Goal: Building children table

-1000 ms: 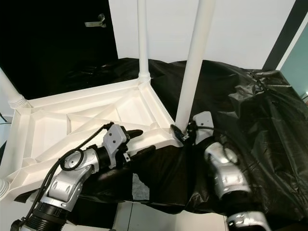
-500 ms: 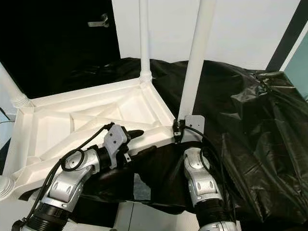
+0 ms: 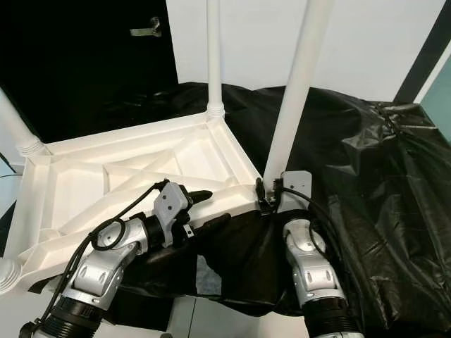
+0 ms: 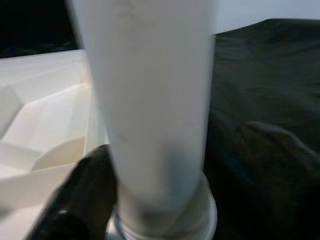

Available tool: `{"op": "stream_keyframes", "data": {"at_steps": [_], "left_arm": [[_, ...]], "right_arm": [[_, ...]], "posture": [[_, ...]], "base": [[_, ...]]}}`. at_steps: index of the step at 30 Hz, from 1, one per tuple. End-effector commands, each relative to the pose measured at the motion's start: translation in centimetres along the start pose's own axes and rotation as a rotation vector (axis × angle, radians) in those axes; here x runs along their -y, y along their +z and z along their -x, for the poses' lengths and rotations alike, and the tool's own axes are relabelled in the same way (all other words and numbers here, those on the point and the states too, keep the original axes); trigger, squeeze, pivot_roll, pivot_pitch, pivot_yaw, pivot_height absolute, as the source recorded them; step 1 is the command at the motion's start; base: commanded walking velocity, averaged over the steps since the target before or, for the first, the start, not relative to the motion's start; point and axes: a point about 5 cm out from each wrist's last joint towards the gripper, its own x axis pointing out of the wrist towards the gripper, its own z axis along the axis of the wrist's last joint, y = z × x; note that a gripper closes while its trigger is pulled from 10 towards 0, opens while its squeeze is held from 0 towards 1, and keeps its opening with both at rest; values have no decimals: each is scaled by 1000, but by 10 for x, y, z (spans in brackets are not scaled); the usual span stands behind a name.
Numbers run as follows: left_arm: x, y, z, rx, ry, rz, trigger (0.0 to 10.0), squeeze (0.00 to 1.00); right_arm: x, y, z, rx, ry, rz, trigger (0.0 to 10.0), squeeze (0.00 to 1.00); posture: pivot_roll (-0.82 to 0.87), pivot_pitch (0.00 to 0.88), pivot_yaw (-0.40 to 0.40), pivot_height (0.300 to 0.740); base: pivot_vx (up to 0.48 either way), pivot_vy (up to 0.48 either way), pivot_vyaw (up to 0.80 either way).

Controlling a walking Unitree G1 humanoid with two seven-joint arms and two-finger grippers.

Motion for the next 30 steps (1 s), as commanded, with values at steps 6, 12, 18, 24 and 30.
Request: {"op": "stream_keyframes", "data": {"at_steps": [6, 12, 18, 24, 30], "left_arm": [[-3, 1, 1, -12, 43, -12, 10000, 0], [-4, 0, 0, -13, 41, -15, 10000, 0], [-6, 1, -1, -10, 40, -24, 10000, 0], [-7, 1, 1, -11, 46, -27, 10000, 0], [-5, -1, 2, -14, 48, -21, 10000, 0]], "right_arm": [[16, 3, 1, 0, 245, 50, 10000, 0], [21, 10, -11, 4, 380, 103, 10000, 0], [17, 17, -25, -1, 501, 142, 10000, 0], [16, 11, -27, -27, 549, 143, 0, 0], [21, 2, -22, -49, 502, 102, 0, 0]], "posture": [[58, 0, -9, 740], [58, 0, -5, 740], [70, 0, -10, 740], [79, 0, -19, 740], [76, 0, -16, 740]], "base": [[0, 0, 0], [0, 0, 0], [0, 0, 0], [0, 0, 0], [0, 0, 0]]}}
